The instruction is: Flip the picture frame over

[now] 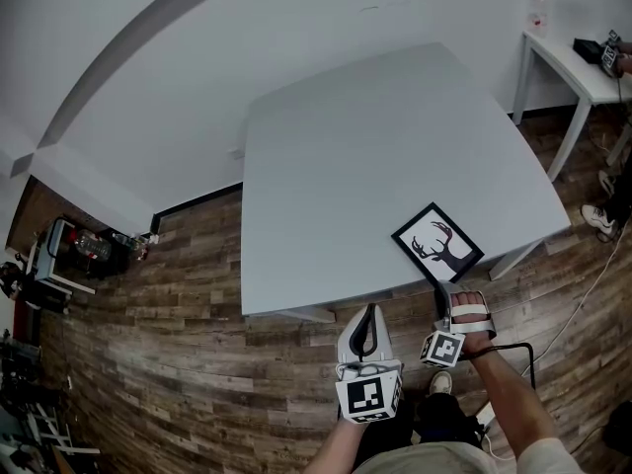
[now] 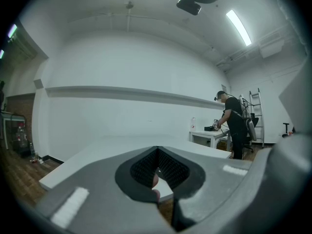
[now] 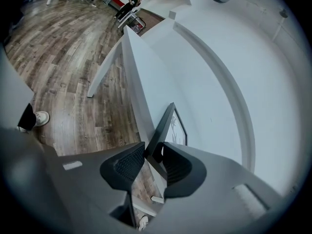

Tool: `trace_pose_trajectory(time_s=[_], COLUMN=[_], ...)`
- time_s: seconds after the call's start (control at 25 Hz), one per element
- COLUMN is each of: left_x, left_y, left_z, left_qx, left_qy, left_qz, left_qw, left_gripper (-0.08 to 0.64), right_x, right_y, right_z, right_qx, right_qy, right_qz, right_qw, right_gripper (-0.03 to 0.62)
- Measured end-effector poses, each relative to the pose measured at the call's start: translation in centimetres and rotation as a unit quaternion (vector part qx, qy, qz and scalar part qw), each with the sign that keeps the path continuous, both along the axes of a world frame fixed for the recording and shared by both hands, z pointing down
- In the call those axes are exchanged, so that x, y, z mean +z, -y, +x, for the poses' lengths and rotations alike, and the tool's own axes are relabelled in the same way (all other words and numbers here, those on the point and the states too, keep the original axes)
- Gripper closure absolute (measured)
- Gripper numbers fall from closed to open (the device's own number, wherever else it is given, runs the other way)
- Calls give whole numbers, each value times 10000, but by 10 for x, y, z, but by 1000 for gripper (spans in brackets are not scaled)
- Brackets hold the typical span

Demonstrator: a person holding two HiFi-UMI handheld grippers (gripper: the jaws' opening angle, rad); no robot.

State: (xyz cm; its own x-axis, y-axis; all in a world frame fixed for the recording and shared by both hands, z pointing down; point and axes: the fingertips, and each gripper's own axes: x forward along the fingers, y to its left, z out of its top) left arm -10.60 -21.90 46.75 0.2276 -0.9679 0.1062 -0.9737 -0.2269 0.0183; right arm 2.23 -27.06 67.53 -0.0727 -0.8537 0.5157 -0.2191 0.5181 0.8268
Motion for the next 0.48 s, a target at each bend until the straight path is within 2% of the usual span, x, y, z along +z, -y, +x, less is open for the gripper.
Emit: trace_pose_trajectory(time_s=[0.28,0.48], left_x=[0,-2], left_y=[1,3], left_z=[-4,-1], left_qx=[-14,17], left_qy=[-18,-32], left_qz=[-1,12], left_qw=[10000,10000], left_gripper=[560,560], right_x=[4,2], right_y=[-1,2], right_z=[-1,-3], right_qx=[9,121], right_qy=[-134,-5], right_qz=[-103,-291], right_qw=[9999,9995], right_gripper=[449,439])
